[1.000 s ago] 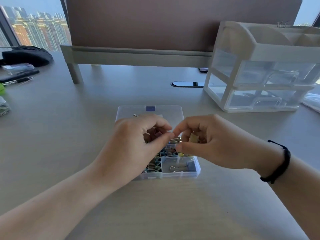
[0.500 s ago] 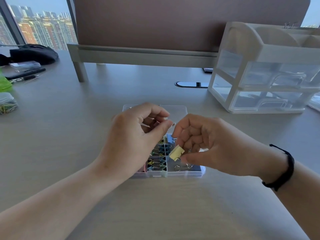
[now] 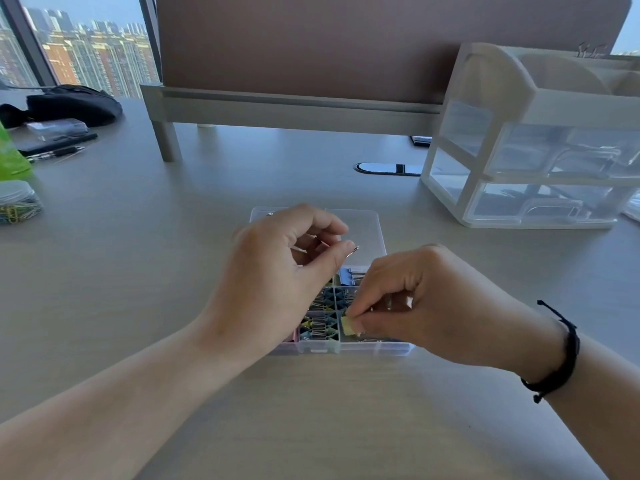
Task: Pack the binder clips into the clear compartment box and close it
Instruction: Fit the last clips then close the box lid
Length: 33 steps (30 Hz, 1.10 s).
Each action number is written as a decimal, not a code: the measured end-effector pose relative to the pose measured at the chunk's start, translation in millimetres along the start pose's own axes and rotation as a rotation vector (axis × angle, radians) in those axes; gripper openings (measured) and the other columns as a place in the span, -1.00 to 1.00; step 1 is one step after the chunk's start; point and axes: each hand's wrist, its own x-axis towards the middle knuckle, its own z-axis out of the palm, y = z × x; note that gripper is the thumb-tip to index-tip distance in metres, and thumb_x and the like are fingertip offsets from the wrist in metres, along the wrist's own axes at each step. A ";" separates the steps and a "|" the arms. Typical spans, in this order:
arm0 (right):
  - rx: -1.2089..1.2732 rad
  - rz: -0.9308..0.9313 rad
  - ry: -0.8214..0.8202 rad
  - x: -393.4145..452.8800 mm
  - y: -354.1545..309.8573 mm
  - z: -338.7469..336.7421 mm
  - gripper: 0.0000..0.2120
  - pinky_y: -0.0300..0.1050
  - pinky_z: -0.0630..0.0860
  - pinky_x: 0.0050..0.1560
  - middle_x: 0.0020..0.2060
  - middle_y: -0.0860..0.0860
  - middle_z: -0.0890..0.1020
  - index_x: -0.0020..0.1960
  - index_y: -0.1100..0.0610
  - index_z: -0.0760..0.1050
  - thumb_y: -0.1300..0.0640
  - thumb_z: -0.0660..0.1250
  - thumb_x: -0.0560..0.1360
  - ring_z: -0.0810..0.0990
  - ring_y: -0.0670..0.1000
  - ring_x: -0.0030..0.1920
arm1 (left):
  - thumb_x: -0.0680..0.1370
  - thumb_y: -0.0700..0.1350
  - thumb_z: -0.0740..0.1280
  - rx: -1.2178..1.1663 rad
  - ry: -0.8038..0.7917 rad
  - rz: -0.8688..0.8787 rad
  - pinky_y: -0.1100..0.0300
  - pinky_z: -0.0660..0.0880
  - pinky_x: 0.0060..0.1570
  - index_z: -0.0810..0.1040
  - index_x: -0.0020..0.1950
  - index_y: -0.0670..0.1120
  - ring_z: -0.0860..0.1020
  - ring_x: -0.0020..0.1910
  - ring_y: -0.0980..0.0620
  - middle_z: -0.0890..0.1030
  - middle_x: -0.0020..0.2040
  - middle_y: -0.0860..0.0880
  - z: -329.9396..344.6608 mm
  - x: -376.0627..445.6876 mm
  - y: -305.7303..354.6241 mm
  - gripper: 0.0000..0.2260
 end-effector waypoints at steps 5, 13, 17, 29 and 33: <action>0.046 0.035 0.027 -1.4 -1.0 0.8 -0.91 -0.47 0.43 -0.33 -0.39 -0.17 0.66 -0.21 0.03 0.68 0.18 0.56 0.37 0.58 -0.20 -0.42 | 0.47 -0.11 0.51 0.009 -0.003 0.006 0.43 0.51 -0.22 0.68 -0.04 -0.02 0.64 -0.25 0.18 0.66 -0.24 0.13 0.1 -0.6 1.2 -0.90; -0.270 -0.146 0.078 -0.7 3.1 4.7 -0.90 -0.43 0.38 -0.37 -0.43 -0.33 0.50 -0.17 -0.04 0.66 0.16 0.48 0.43 0.53 -0.12 -0.42 | 0.47 -0.13 0.51 0.011 0.002 0.002 0.38 0.53 -0.21 0.67 -0.05 -0.01 0.63 -0.25 0.17 0.66 -0.24 0.12 0.4 -0.8 0.0 -0.90; -0.313 -0.180 0.082 0.2 3.6 5.5 -0.92 -0.48 0.32 -0.33 -0.42 -0.31 0.48 -0.16 0.00 0.69 0.17 0.45 0.45 0.46 -0.30 -0.41 | 0.47 -0.12 0.51 0.022 -0.010 0.002 0.35 0.55 -0.19 0.67 -0.04 -0.02 0.64 -0.22 0.17 0.66 -0.22 0.13 0.4 -1.2 -1.4 -0.90; -0.357 -0.140 0.082 -0.4 -1.4 11.8 -0.94 -0.49 0.33 -0.32 -0.40 -0.32 0.46 -0.17 -0.04 0.67 0.11 0.48 0.45 0.45 -0.39 -0.33 | 0.47 -0.12 0.50 0.015 -0.028 -0.013 0.42 0.52 -0.22 0.67 -0.03 0.00 0.64 -0.22 0.18 0.66 -0.23 0.13 0.3 -1.8 -1.6 -0.90; -0.202 -0.055 0.152 0.1 -0.6 4.5 -0.90 -0.51 0.32 -0.38 -0.54 -0.39 0.46 -0.10 -0.01 0.69 0.17 0.43 0.49 0.48 -0.29 -0.45 | 0.47 -0.13 0.51 0.002 -0.022 -0.020 0.39 0.54 -0.22 0.67 -0.04 -0.01 0.64 -0.23 0.17 0.66 -0.23 0.13 0.8 -1.5 -2.1 -0.90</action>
